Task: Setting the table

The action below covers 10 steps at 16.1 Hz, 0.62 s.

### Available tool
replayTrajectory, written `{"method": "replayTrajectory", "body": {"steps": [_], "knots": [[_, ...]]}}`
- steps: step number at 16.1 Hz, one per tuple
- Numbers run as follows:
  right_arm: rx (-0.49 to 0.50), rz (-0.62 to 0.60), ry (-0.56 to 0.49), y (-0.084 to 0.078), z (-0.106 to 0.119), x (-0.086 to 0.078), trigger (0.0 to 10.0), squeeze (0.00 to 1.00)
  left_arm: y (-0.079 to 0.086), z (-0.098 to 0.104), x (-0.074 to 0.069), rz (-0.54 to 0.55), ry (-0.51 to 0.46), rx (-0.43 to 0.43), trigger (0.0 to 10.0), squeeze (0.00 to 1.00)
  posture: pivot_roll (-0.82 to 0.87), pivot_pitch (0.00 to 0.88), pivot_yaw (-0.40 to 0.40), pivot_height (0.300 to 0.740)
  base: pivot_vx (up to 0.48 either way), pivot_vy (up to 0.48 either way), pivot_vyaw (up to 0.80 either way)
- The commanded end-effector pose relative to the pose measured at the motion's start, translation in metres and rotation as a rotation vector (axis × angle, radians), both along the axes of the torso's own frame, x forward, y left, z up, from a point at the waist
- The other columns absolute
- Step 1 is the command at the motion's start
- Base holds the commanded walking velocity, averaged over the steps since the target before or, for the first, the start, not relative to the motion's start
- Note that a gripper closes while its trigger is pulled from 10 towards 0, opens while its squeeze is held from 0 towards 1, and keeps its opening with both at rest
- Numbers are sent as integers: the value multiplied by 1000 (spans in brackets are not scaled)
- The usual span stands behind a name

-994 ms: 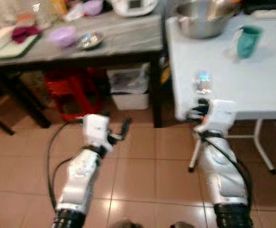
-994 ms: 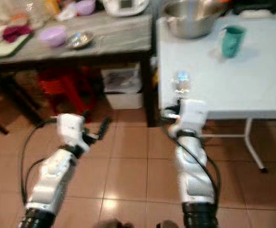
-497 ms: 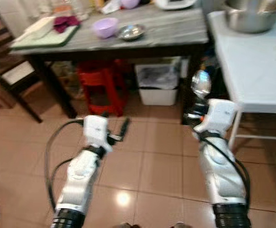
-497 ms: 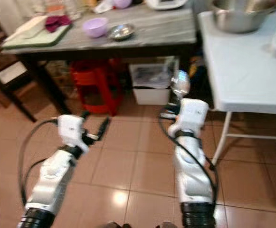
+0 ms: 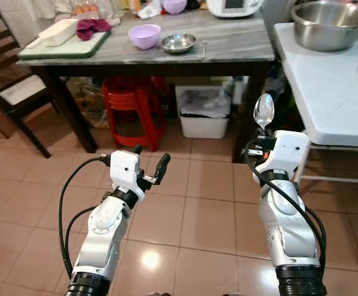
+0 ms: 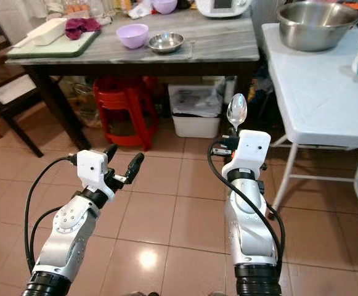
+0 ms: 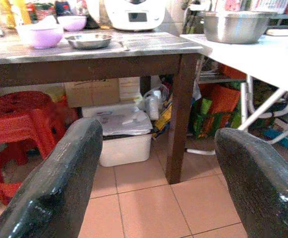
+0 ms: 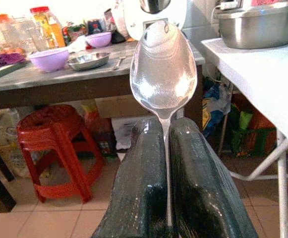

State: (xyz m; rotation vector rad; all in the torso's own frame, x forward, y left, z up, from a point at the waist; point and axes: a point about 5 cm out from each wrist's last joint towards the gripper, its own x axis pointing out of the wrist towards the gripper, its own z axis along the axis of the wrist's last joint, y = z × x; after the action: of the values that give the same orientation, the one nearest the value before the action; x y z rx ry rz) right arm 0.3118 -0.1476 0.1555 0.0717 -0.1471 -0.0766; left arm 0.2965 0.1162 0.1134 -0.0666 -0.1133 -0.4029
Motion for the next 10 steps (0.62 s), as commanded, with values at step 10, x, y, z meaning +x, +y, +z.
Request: {"method": "replayTrajectory", "body": {"steps": [10], "knots": [[-3, 8, -25, 1, 4, -1, 10000, 0, -3, 2, -1, -35, 4, -13, 10000, 0, -110, 111, 110, 740, 381, 0, 386]]}}
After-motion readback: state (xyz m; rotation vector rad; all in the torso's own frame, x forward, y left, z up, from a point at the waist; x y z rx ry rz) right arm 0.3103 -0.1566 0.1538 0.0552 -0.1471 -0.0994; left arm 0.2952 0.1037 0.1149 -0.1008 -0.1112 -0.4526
